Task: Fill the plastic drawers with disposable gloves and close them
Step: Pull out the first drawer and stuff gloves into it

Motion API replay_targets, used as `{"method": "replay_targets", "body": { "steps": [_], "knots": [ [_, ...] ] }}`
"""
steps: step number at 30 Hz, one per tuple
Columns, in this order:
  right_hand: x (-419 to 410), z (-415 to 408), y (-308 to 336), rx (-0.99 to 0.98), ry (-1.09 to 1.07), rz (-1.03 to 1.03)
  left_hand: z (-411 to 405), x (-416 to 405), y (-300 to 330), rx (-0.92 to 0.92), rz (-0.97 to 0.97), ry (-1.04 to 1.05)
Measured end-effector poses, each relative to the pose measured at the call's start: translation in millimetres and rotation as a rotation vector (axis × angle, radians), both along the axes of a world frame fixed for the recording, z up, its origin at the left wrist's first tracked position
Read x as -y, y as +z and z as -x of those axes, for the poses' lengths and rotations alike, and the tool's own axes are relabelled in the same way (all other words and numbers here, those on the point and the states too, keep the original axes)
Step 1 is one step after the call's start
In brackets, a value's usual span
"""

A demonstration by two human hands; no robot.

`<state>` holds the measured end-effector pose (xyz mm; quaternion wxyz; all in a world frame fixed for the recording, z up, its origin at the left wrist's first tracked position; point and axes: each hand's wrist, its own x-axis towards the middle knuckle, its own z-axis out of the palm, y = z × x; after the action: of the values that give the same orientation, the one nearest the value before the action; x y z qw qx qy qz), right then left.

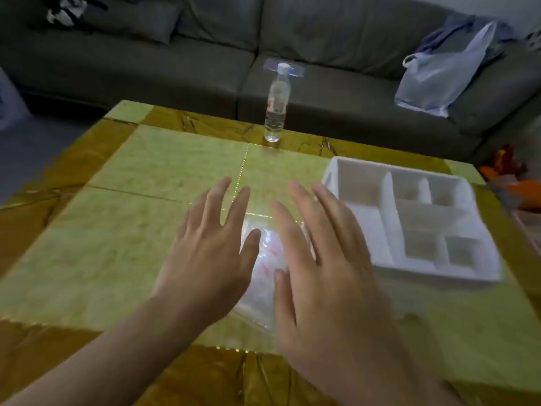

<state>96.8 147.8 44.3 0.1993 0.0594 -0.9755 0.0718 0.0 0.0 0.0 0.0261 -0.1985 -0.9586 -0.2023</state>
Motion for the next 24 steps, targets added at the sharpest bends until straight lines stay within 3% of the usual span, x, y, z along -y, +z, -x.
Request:
{"method": "replay_targets", "body": {
  "steps": [3, 7, 10, 14, 18, 20, 24],
  "knots": [
    [19, -3, -70, -0.232, 0.168, 0.036, -1, 0, -65, -0.103, 0.172, -0.208],
    [17, -6, -130, -0.297, 0.214, 0.124, 1, -10, -116, -0.072, 0.203, -0.294],
    [-3, -24, -147, -0.217, 0.071, 0.201, -17, -11, -119, 0.044, -0.016, -0.095],
    [-19, -64, -124, -0.085, -0.234, 0.756, -58, 6, -113, 0.123, -0.228, 0.062],
    [-33, -84, -115, 0.017, -0.401, 1.052, -85, 28, -108, 0.152, -0.370, 0.115],
    [-27, -95, -120, 0.089, -0.400, 1.099, -99, 31, -103, 0.147, -0.469, 0.134],
    [6, -110, -118, 0.477, -0.229, 1.160, -118, 29, -87, 0.175, -0.687, 0.190]
  ]
}}
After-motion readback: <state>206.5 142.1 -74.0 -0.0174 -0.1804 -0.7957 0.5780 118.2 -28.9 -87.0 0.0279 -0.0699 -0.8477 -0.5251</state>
